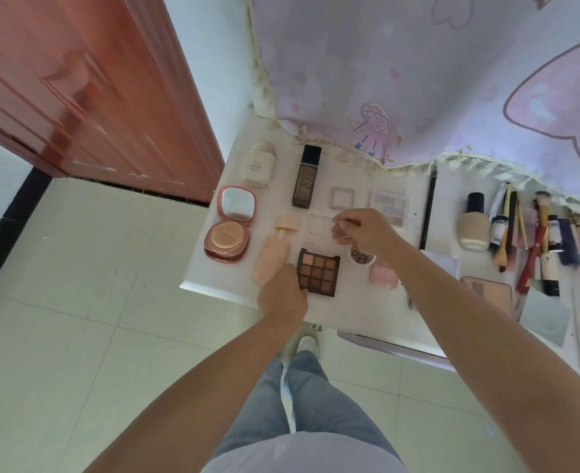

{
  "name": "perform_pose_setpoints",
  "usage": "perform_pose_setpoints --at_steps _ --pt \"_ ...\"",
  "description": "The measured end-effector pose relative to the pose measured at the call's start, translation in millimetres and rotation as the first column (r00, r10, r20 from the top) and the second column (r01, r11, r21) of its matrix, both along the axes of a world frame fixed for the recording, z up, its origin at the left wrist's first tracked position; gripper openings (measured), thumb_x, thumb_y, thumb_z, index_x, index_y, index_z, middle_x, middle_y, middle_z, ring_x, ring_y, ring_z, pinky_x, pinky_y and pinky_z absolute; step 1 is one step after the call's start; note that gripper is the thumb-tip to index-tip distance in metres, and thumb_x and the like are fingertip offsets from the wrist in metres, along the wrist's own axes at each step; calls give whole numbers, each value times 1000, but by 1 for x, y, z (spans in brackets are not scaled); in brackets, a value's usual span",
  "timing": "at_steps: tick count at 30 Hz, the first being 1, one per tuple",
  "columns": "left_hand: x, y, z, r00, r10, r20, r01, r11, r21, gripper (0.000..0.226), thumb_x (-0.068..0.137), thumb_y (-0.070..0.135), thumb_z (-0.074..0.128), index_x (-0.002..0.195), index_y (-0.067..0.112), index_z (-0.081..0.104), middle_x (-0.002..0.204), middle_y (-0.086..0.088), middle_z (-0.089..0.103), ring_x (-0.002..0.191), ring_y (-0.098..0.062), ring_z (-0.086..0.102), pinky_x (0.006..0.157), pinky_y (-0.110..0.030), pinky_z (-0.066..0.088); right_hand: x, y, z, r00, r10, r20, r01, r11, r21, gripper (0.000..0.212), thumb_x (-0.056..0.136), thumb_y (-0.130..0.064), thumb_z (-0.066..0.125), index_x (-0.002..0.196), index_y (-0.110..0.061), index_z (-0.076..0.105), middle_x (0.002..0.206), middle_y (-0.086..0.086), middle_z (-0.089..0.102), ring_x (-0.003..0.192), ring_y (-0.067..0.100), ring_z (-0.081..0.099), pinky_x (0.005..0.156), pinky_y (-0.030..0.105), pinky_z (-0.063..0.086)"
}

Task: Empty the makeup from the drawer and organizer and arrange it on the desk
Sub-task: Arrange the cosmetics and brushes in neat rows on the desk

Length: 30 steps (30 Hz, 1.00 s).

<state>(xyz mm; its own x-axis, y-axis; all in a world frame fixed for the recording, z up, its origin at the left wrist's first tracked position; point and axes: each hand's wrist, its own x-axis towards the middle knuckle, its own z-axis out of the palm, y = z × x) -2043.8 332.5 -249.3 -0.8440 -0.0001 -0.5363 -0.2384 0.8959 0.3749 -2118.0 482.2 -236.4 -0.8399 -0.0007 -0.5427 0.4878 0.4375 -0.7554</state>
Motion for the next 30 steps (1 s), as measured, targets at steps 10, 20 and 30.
perform_pose_setpoints --at_steps 10,20,30 --pt "-6 -6 6 925 -376 -61 355 909 -218 25 93 5 42 118 9 45 112 -5 58 97 -23 60 71 -27 47 2 10 6 999 9 -47 -6 998 70 33 90 -20 54 120 -10 57 110 8 63 89 19 62 83 28 50" --pt "-19 -5 2 850 -525 -32 508 835 -212 36 92 7 47 126 5 37 126 -11 48 114 -23 48 86 -30 46 36 27 -4 878 455 152 -414 558 720 65 81 -49 57 137 -28 33 140 -5 38 131 18 30 106 35 21" --pt "-16 -7 6 840 -543 -25 530 828 -184 30 92 3 43 122 4 42 121 -10 53 110 -23 52 84 -29 47 44 23 1 938 344 48 -283 676 681 52 80 -34 60 128 -19 46 127 2 50 118 20 45 100 33 28"
